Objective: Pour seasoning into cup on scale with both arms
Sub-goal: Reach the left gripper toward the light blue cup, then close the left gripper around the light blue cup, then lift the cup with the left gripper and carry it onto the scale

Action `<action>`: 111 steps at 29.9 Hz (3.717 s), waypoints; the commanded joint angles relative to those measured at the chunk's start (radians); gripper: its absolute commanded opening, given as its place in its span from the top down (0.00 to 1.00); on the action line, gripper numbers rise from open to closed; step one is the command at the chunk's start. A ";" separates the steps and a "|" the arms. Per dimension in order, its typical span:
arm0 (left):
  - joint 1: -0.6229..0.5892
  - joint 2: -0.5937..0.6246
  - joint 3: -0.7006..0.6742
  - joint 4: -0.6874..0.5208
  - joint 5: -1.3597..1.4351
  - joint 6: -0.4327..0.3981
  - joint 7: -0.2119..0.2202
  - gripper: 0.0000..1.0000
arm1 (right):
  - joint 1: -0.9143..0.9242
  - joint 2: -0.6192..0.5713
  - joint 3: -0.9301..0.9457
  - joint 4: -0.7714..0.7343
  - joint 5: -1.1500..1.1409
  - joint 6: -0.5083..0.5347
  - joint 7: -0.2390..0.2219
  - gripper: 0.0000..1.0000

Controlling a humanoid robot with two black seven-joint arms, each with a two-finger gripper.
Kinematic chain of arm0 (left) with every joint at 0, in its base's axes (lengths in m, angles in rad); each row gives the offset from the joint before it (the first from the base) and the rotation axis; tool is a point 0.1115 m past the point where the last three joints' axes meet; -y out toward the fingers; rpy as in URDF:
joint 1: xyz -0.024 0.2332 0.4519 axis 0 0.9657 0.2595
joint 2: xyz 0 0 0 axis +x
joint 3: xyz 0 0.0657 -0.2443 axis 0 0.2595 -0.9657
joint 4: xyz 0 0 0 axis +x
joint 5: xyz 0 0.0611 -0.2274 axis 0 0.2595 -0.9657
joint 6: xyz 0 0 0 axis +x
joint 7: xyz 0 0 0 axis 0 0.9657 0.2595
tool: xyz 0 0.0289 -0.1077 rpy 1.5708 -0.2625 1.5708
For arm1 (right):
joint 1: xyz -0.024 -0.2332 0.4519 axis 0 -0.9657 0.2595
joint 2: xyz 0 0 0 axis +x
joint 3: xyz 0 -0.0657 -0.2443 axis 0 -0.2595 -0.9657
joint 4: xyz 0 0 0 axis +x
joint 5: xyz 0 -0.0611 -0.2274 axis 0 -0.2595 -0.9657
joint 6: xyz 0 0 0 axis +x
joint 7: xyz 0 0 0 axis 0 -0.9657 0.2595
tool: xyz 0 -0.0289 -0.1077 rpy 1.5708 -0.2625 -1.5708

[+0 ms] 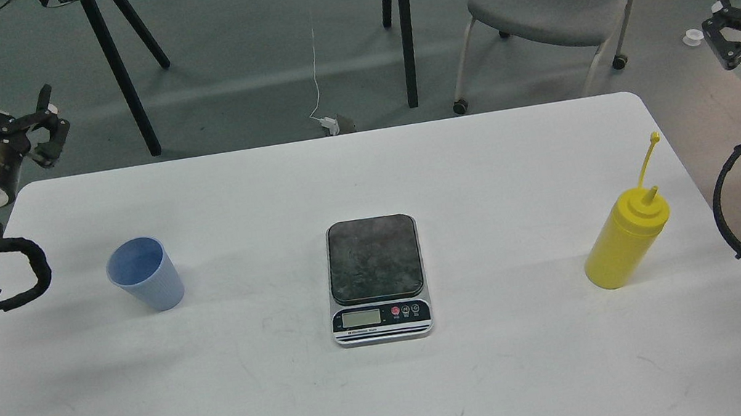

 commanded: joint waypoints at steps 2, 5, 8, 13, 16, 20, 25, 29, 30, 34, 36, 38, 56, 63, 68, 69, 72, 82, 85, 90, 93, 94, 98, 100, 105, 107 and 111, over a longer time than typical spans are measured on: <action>0.001 -0.001 0.003 -0.005 0.001 0.004 -0.002 0.01 | 0.000 0.010 0.000 0.001 0.000 0.000 0.000 0.00; 0.007 0.004 0.003 -0.017 0.001 0.002 -0.001 0.01 | 0.001 0.013 0.000 0.001 0.000 0.000 0.000 0.00; 0.019 0.016 0.004 -0.043 0.001 0.002 -0.001 0.01 | 0.001 0.010 0.001 0.002 0.000 0.000 0.000 0.00; 0.019 0.142 0.112 -0.190 0.094 -0.013 0.033 0.02 | 0.000 0.001 0.015 0.002 0.002 0.000 0.000 0.00; 0.015 0.218 0.126 -0.320 0.264 0.002 0.034 0.04 | 0.000 0.000 0.021 0.005 0.003 0.000 0.000 0.00; 0.012 0.300 0.129 -0.432 0.612 0.040 0.036 0.04 | -0.005 -0.002 0.028 0.005 0.003 0.000 -0.002 0.00; 0.013 0.311 0.130 -0.448 1.224 0.096 0.034 0.04 | -0.006 -0.007 0.034 0.005 0.003 0.000 0.000 0.00; 0.024 0.302 0.135 -0.442 1.686 0.218 0.030 0.08 | -0.006 -0.013 0.034 0.004 0.003 0.000 0.000 0.00; 0.029 0.300 0.139 -0.437 1.787 0.240 0.030 0.08 | -0.006 -0.017 0.034 0.004 0.003 0.000 -0.002 0.00; 0.023 0.263 0.225 -0.385 1.996 0.281 0.031 0.09 | -0.006 -0.034 0.035 0.004 0.002 0.000 0.000 0.00; 0.018 0.251 0.270 -0.344 2.038 0.306 0.030 0.12 | -0.008 -0.043 0.037 0.004 0.003 0.000 -0.002 0.00; 0.016 0.245 0.317 -0.316 2.061 0.332 0.028 0.15 | -0.009 -0.051 0.040 0.002 0.003 0.000 -0.002 0.00; 0.012 0.125 0.438 -0.069 2.077 0.369 0.007 0.33 | -0.025 -0.060 0.044 -0.001 0.003 0.000 -0.002 0.00; 0.001 0.133 0.438 -0.078 2.069 0.392 0.004 0.33 | -0.025 -0.060 0.047 -0.001 0.003 0.000 -0.002 0.00; -0.008 0.139 0.440 -0.077 2.070 0.393 -0.002 0.33 | -0.026 -0.060 0.047 -0.001 0.003 0.000 0.000 0.00; -0.008 0.140 0.440 -0.074 2.070 0.395 -0.002 0.33 | -0.026 -0.060 0.047 -0.001 0.003 0.000 0.000 0.00; -0.008 0.140 0.446 -0.064 2.069 0.395 -0.004 0.33 | -0.026 -0.060 0.047 -0.001 0.003 0.000 0.000 0.00; 0.010 0.136 0.449 0.012 2.069 0.398 -0.042 0.53 | -0.029 -0.060 0.049 -0.001 0.003 0.000 0.000 0.00; 0.009 0.130 0.449 0.025 2.067 0.398 -0.064 0.67 | -0.028 -0.068 0.049 0.001 0.003 0.000 0.000 0.00; 0.013 0.133 0.449 0.026 2.067 0.395 -0.084 0.92 | -0.031 -0.070 0.049 -0.001 0.003 0.000 0.000 0.00; 0.012 0.134 0.454 0.026 2.066 0.395 -0.085 0.95 | -0.036 -0.070 0.049 -0.001 0.003 0.000 0.000 0.00; 0.010 0.134 0.461 0.026 2.064 0.395 -0.085 0.95 | -0.036 -0.071 0.049 -0.001 0.003 0.000 0.000 0.00; -0.007 0.130 0.466 0.025 2.061 0.393 -0.087 0.97 | -0.036 -0.079 0.049 -0.001 0.003 0.000 0.000 0.00; -0.016 0.130 0.463 0.008 2.037 0.387 -0.097 0.97 | -0.036 -0.083 0.049 -0.001 0.003 0.000 0.000 0.00; -0.160 0.134 0.465 -0.115 1.981 0.293 -0.110 0.97 | -0.039 -0.100 0.060 -0.001 0.005 0.000 0.000 0.00; -0.223 0.127 0.465 -0.184 1.983 0.213 -0.098 0.97 | -0.049 -0.108 0.063 0.001 0.005 0.000 0.000 0.00; -0.302 0.061 0.475 -0.265 1.998 0.136 -0.044 0.97 | -0.069 -0.117 0.074 0.001 0.006 0.000 0.000 0.00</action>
